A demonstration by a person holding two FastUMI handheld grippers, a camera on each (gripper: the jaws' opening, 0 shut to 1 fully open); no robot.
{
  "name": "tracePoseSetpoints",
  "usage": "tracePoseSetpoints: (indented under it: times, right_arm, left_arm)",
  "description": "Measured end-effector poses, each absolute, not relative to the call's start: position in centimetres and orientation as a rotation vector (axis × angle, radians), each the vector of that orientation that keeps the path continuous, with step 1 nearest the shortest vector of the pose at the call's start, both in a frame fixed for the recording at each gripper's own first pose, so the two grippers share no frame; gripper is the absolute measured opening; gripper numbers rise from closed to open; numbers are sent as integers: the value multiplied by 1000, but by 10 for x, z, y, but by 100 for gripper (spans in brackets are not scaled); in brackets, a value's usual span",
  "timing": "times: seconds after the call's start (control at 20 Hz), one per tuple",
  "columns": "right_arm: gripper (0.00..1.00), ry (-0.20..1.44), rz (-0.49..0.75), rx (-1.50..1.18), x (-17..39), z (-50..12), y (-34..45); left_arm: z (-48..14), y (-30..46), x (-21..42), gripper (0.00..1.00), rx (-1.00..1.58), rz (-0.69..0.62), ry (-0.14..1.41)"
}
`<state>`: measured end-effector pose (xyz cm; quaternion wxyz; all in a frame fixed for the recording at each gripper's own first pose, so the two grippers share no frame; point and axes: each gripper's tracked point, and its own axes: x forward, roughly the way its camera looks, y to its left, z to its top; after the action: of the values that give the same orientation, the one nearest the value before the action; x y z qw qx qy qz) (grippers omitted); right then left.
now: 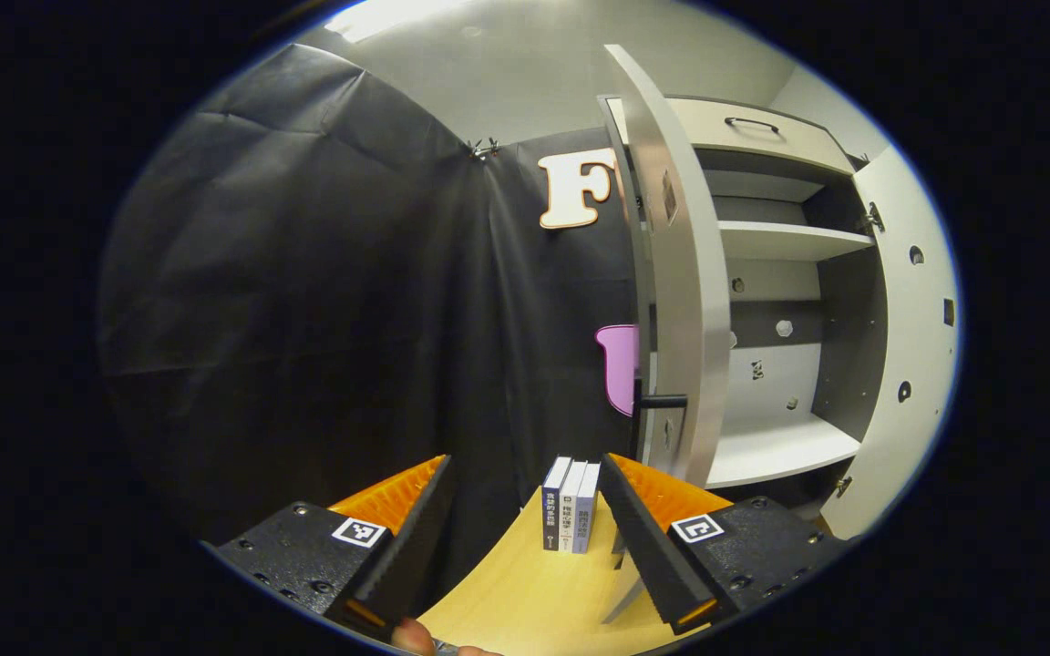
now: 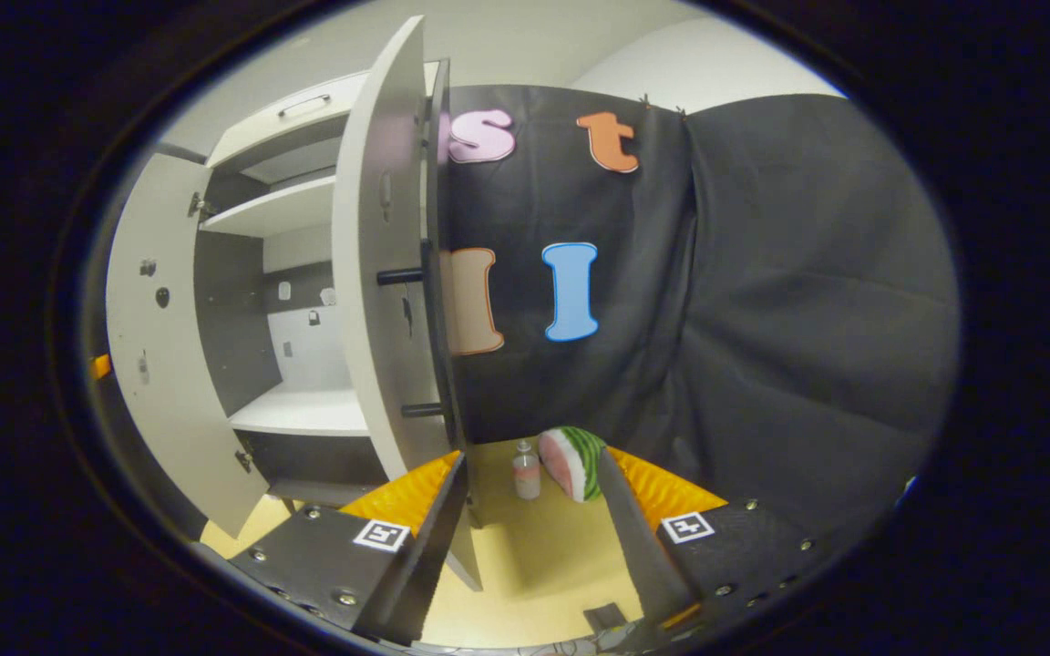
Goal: Open the right door of the double-door shoe cabinet with the right hand, and open the left door with the left hand.
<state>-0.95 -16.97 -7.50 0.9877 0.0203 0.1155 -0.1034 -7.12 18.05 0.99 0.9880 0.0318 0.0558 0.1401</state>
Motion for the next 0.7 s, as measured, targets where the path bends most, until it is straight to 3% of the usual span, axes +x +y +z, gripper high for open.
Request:
tracePoseSetpoints:
  times: [0.3, 0.45, 0.6, 0.65, 0.7]
  right_arm:
    - [85, 108, -175, -27, -11, -11, -127]
    - [85, 93, -93, 1, -9, 3, -85]
    - [85, 98, -1, 30, -8, 7, -36]
    - [78, 100, 26, 32, -7, 8, -21]
    - [85, 99, 52, 31, -3, 8, -7]
  left_arm:
    - [63, 121, -68, 100, -19, 186, 42]
    - [79, 68, -66, 94, -75, 59, 29]
    - [81, 20, -59, 96, -92, -56, 19]
    - [78, 10, -57, 96, -82, -79, 23]
    - [76, -2, -53, 99, -68, -99, 24]
